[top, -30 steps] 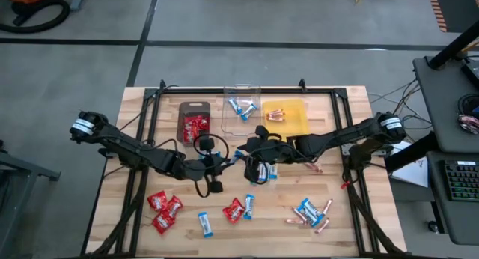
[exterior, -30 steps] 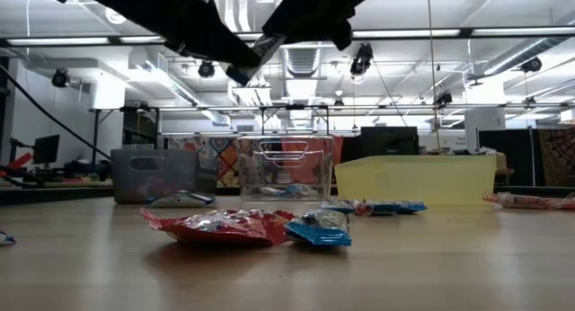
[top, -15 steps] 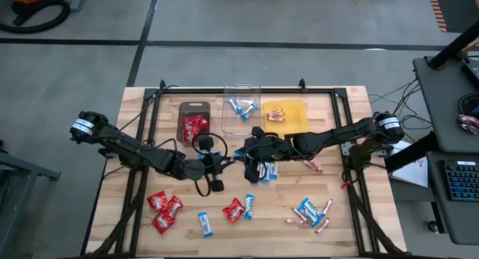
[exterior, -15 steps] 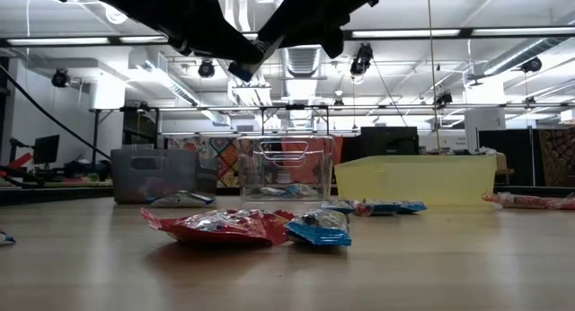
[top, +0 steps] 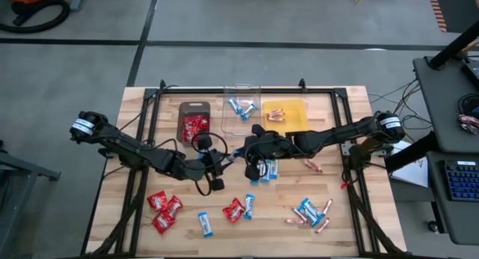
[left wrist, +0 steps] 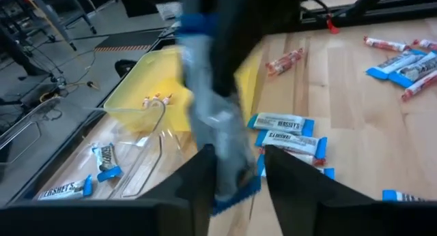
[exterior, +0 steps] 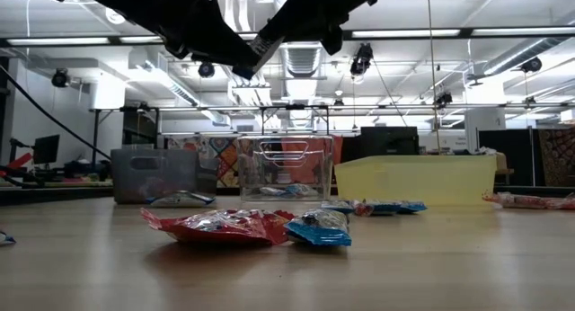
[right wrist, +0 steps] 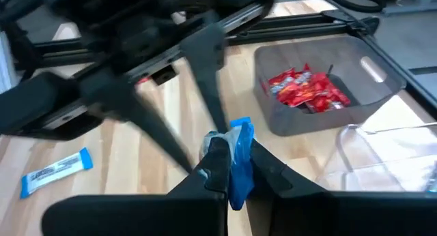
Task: Sort candy
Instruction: Put the white chocolate into the transparent bin
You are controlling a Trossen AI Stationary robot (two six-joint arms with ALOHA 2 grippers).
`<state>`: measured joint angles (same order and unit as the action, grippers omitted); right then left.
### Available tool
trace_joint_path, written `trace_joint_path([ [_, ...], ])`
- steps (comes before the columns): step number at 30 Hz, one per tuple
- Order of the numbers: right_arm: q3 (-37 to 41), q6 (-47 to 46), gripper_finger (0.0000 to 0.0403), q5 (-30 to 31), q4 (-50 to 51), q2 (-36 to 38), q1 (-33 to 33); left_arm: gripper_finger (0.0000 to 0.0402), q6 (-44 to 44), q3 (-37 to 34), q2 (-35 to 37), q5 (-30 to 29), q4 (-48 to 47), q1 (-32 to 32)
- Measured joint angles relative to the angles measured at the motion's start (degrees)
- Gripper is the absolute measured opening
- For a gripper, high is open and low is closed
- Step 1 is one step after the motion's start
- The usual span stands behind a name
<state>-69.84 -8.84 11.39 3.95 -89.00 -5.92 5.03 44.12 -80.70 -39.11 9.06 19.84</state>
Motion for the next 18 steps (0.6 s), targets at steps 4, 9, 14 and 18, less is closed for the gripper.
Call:
trace_joint_path([
  [4, -0.36, 1.73, 0.0014, -0.07, 1.03, 0.28, 2.05, 0.0140, 0.19, 0.00, 0.13, 0.00, -2.30, -0.04],
  [9, -5.83, 4.88, 0.0013, 0.21, 9.22, 0.04, 7.53, 0.0154, 2.68, 0.00, 2.88, 0.27, -9.03, 0.00],
  [14, -12.57, 9.86, 0.0013, 0.18, 18.89, -2.49, 14.99, 0.0153, 3.03, 0.00, 8.31, 2.74, -14.94, 0.00],
  [18, -16.82, 13.48, 0.0013, -5.82, 23.01, -6.22, 21.27, 0.0149, 3.01, 0.00, 12.90, 3.86, -18.53, 0.00],
])
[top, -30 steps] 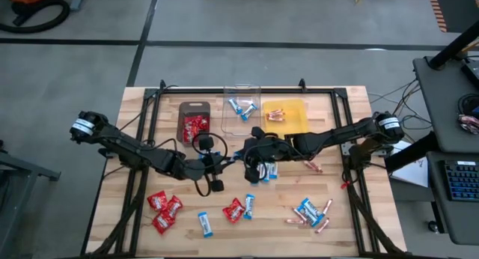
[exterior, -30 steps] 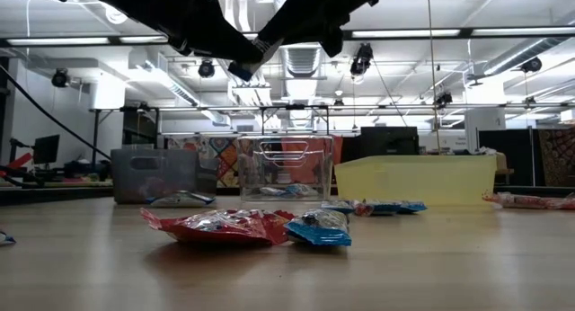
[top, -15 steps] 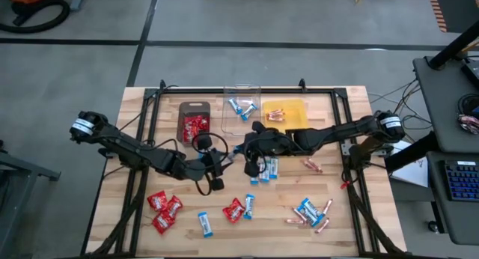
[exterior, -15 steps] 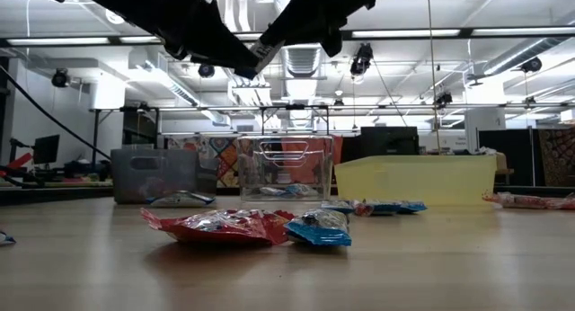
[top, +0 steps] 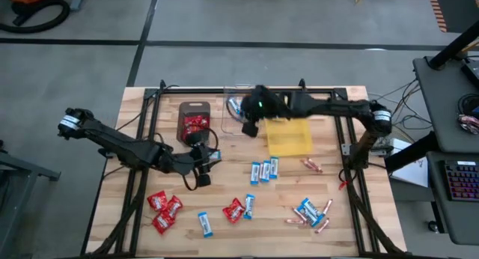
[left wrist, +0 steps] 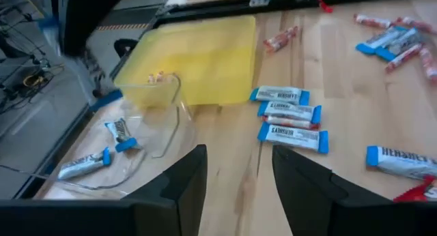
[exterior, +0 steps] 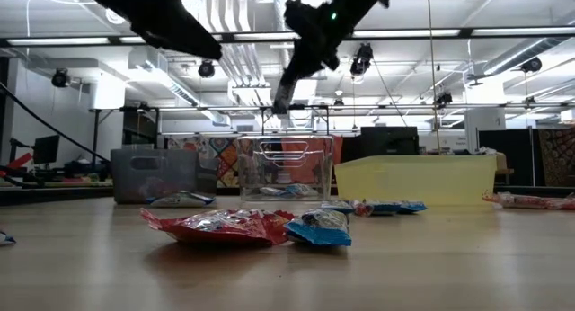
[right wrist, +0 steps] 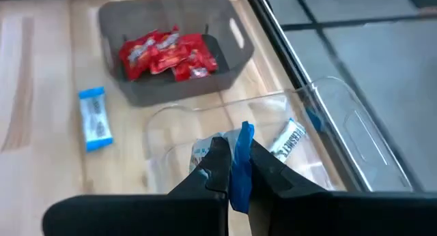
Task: Sort candy
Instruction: Put the white chocolate into the transparent bin
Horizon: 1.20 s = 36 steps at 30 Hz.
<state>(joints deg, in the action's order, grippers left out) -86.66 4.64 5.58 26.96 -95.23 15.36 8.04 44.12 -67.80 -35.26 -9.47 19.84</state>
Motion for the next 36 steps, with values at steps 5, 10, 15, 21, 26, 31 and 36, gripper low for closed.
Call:
trace_joint_path([
  [5, -3.64, 4.31, 0.0013, -10.35, 0.40, -6.79, 5.94, 0.0144, -0.41, -0.58, 5.25, 0.00, -2.36, 0.00],
  [10, -8.49, 8.94, 0.0013, -20.60, 0.26, -13.86, 9.45, 0.0137, -1.67, -2.76, 10.65, -0.01, -2.96, 0.26],
  [15, -13.41, 11.58, 0.0013, -21.04, 0.98, -19.68, 10.48, 0.0131, -0.76, -6.00, 16.11, -0.05, -3.05, 0.24],
  [21, -19.89, 12.60, 0.0013, -22.43, 5.25, -25.10, 10.55, 0.0127, 0.54, -9.84, 21.48, -0.08, -2.15, 0.24],
  [26, -25.65, 12.53, 0.0015, -22.53, 10.91, -29.71, 10.55, 0.0127, 1.50, -11.81, 24.58, -0.12, -1.98, 0.24],
  [31, -28.23, 10.15, 0.0048, -22.59, 11.84, -32.66, 10.47, 0.0127, 1.96, -13.03, 25.63, -0.14, -1.61, 0.24],
  [36, -28.65, 8.84, 0.0098, -22.61, 11.66, -33.34, 10.47, 0.0127, 1.96, -13.11, 25.28, -0.12, -1.64, 0.24],
])
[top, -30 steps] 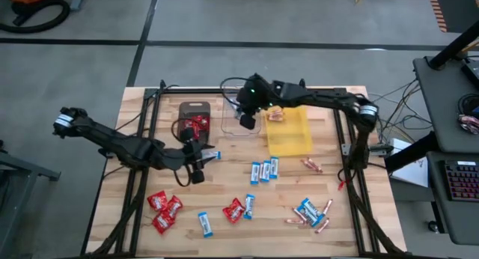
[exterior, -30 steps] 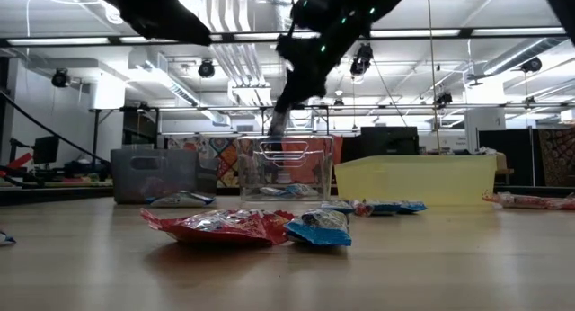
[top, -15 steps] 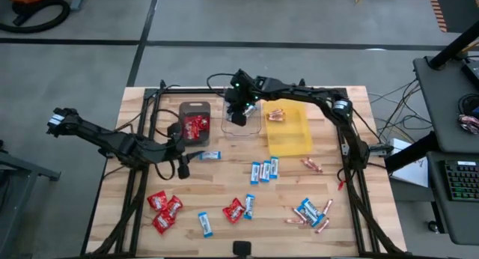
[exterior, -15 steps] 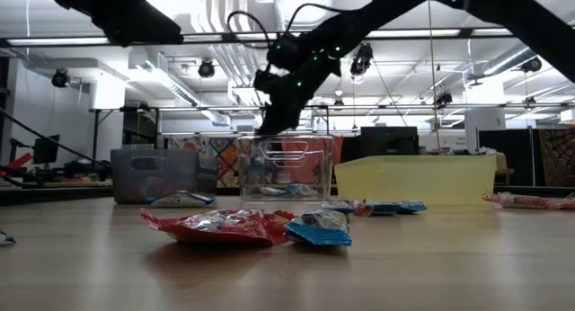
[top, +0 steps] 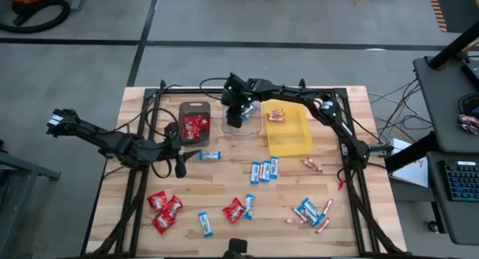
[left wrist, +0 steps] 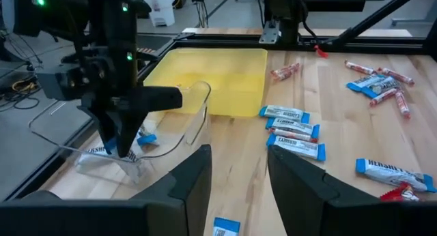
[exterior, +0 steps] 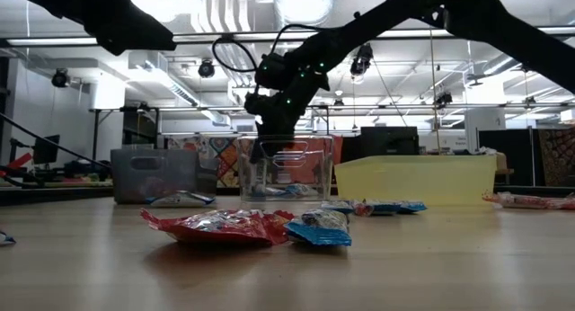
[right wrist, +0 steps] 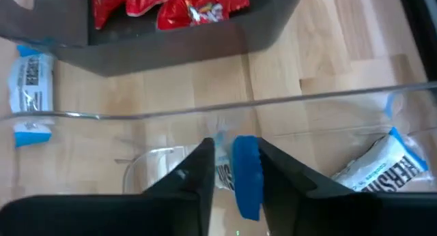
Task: Sort candy
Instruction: Put the white chocolate into the transparent bin, then put the red candy into the black bin
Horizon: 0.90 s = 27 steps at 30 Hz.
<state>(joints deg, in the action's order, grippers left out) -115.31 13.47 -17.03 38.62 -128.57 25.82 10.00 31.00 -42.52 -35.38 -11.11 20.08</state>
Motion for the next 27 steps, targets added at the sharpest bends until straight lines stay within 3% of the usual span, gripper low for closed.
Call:
trace_joint_path([
  [11, -1.88, -0.48, 0.0167, 0.58, -0.57, 0.87, 0.44, 0.0127, 0.17, 0.00, -0.32, 0.01, 0.23, 0.00],
  [21, -6.60, -0.67, 0.0171, 2.47, 2.86, 0.87, 0.40, 0.0127, 0.44, 0.00, -2.84, 0.56, 0.75, 0.00],
  [27, -9.96, -2.14, 0.0158, 1.67, 10.72, 2.95, -1.18, 0.0127, 1.52, 0.00, -6.07, 6.01, 0.83, -0.02],
])
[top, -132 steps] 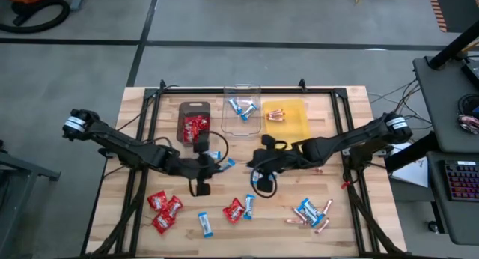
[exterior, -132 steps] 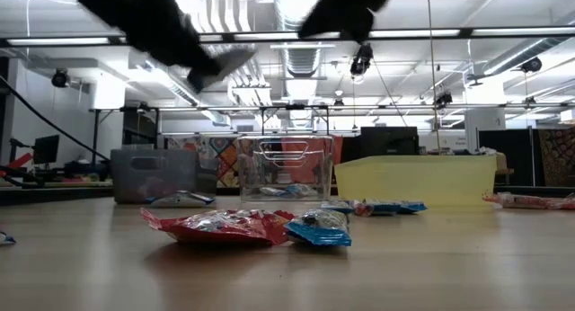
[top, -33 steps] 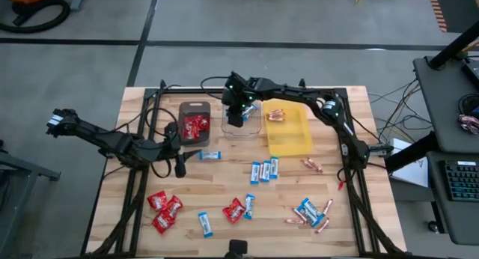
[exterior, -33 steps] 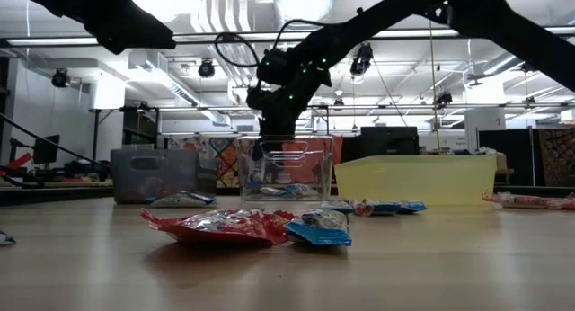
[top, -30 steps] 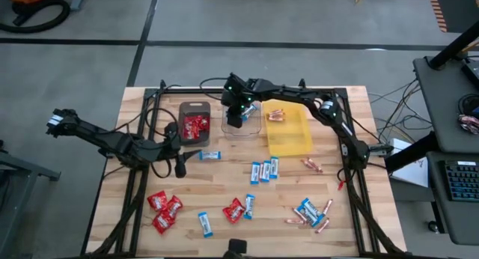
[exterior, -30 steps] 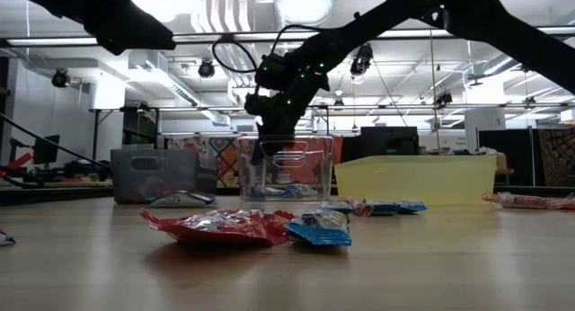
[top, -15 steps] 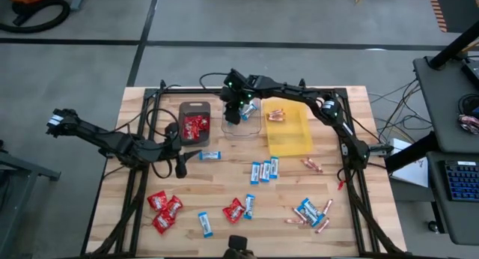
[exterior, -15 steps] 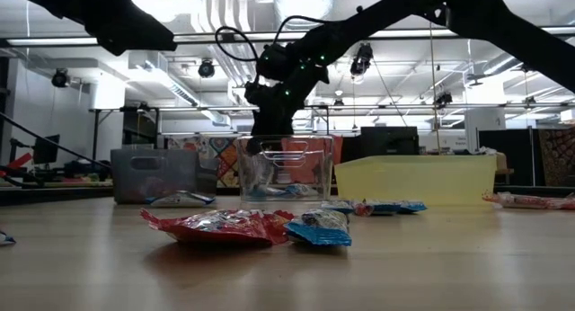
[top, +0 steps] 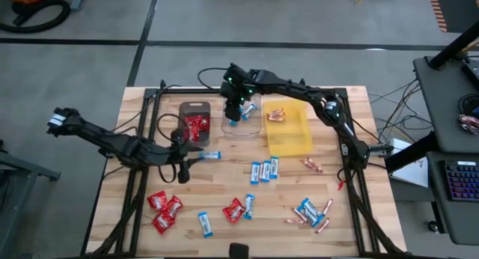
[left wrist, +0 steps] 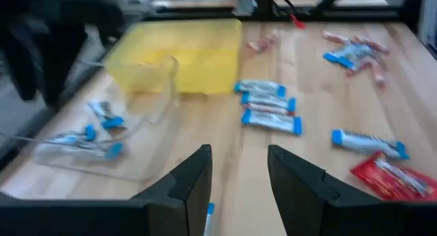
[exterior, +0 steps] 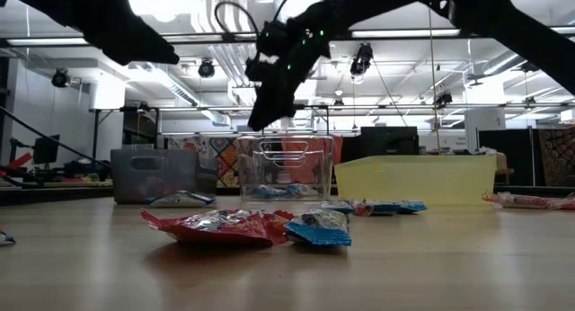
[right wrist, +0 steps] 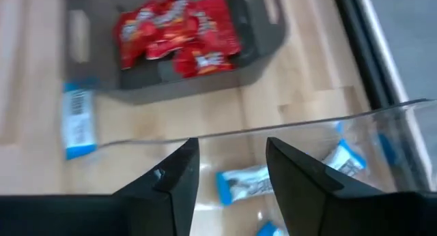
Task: Sort candy
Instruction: Put the red candy into the black bin
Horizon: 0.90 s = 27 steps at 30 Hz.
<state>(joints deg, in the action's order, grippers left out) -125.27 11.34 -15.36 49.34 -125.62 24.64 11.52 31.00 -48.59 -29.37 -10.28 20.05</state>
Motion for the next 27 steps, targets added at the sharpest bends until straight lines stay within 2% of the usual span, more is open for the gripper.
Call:
trace_joint_path([
  [7, -0.18, -0.90, 0.0151, -0.17, 9.70, 5.50, -4.33, 0.0127, 2.69, 0.00, -5.06, 0.40, 0.06, 0.00],
  [12, 1.90, -2.48, 0.0149, 0.24, 11.91, 10.26, -9.12, 0.0127, 4.14, 0.02, -8.25, 2.03, -0.07, 0.00],
  [18, 7.95, -5.62, 0.0148, 0.45, 11.59, 16.47, -16.05, 0.0137, 10.52, 0.16, -10.35, 12.29, -0.57, 0.07],
  [21, 11.07, -7.73, 0.0148, 1.44, 11.34, 19.35, -19.84, 0.0144, 20.01, 1.87, -11.68, 18.31, -6.47, 0.48],
  [24, 14.09, -9.65, 0.0148, 6.07, 11.21, 21.50, -23.92, 0.0147, 29.68, 5.43, -14.18, 23.69, -16.16, 1.98],
  [27, 16.92, -11.36, 0.0148, 10.39, 11.22, 23.27, -27.45, 0.0147, 37.34, 10.15, -18.26, 24.88, -25.37, 5.33],
])
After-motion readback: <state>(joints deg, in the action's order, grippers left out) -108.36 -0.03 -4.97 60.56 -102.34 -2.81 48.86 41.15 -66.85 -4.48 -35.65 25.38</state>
